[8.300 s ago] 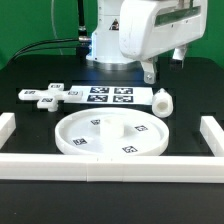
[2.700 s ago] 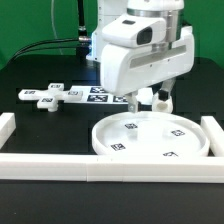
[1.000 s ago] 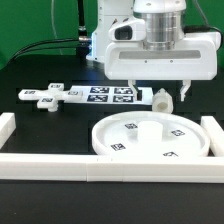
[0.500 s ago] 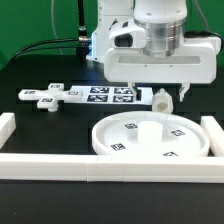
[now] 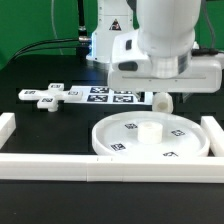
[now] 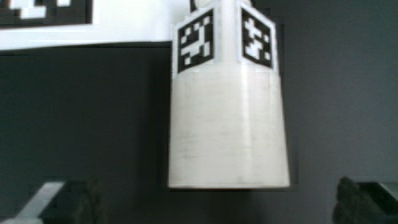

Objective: Assemble round table

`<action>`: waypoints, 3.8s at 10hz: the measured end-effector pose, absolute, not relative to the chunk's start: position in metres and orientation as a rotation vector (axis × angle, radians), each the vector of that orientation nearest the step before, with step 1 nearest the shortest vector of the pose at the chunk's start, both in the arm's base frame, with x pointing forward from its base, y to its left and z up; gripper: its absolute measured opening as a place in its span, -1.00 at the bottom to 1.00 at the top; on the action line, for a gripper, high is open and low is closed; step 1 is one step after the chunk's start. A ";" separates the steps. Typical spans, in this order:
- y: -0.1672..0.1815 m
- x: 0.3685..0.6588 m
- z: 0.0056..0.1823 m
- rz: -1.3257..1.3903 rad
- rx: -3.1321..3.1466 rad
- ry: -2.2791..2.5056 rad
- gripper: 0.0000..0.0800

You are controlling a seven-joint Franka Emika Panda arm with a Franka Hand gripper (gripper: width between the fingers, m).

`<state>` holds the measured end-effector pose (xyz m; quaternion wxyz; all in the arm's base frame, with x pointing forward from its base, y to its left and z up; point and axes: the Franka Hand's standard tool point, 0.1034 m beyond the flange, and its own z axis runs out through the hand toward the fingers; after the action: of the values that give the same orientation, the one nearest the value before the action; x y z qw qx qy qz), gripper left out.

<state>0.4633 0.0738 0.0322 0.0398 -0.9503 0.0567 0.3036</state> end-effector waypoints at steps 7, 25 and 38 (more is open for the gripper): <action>0.078 0.437 0.014 1.601 -2.592 0.123 0.62; 0.078 0.478 0.050 1.424 -2.641 0.005 0.02; 0.052 0.591 0.121 0.101 -3.005 -0.146 0.02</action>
Offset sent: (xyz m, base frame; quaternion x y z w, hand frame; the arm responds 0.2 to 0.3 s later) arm -0.0067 0.0252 -0.0019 0.0444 -0.2584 0.0022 0.9650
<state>0.5908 0.0520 0.1206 0.0659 -0.9961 -0.0484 0.0336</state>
